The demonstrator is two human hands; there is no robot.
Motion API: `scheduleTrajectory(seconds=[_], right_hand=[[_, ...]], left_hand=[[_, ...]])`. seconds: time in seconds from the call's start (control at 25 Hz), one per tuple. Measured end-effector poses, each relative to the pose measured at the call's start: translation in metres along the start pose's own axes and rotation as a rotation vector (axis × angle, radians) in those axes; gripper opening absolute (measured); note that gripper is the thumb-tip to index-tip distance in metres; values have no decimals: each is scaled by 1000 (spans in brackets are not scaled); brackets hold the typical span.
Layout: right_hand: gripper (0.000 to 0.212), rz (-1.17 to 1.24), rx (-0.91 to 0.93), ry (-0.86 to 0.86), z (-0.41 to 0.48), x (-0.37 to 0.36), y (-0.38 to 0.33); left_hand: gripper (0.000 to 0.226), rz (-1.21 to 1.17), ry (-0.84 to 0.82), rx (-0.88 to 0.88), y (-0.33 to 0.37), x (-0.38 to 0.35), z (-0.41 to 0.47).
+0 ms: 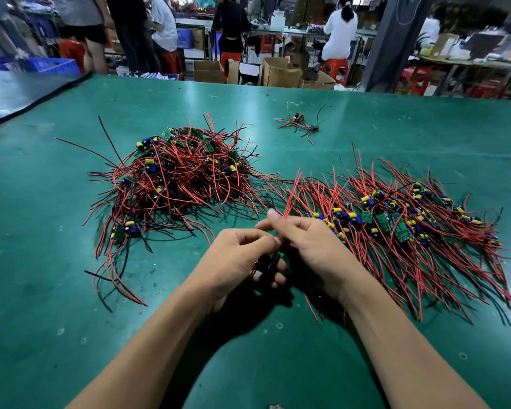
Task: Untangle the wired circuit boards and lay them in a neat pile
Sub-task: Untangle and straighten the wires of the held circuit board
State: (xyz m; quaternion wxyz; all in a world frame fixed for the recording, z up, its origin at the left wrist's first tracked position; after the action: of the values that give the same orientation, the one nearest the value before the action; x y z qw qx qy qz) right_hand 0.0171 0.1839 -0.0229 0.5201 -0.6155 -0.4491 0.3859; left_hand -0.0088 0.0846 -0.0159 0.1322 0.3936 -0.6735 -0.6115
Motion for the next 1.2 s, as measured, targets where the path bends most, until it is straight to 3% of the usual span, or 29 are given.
scheduleTrajectory(seconds=[0.08,0.16,0.48,0.64,0.76,0.88,1.04,1.2], right_hand=[[43,14,-35,-103,-4,-13,3],[41,31,-19,-96,-5,-14,0],[35,-200,212,397,-3,53,-26],[41,-93,233,504,-6,65,-27],[43,102,181,448,-2,61,-19],[41,217,139,388,0,60,-16],[29,-41,254,408,-6,54,-24],[57,-320,225,464,-9,49,-23]], left_hand=[[18,11,8,-14,0,2,1],[18,30,10,-24,2,3,2],[18,49,-115,-27,8,-12,-3],[25,65,-190,-3,6,-15,-5],[27,50,-188,12,3,-11,-3],[23,-35,-83,-9,6,3,2],[22,-136,120,-64,10,28,14],[31,-217,154,-23,5,30,17]])
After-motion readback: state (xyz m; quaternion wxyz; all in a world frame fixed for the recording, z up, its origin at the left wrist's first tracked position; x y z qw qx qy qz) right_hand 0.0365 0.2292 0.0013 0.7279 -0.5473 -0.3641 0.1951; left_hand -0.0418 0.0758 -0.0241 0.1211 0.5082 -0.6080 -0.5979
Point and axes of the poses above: each hand's wrist, its own z-axis towards the middle knuckle, its own x-axis out of the back of the hand, y = z × x, the point moved 10 cm from there along z, towards the middle knuckle, and after that the axes turned 6 degrees about -z, right-handed, at the moved point
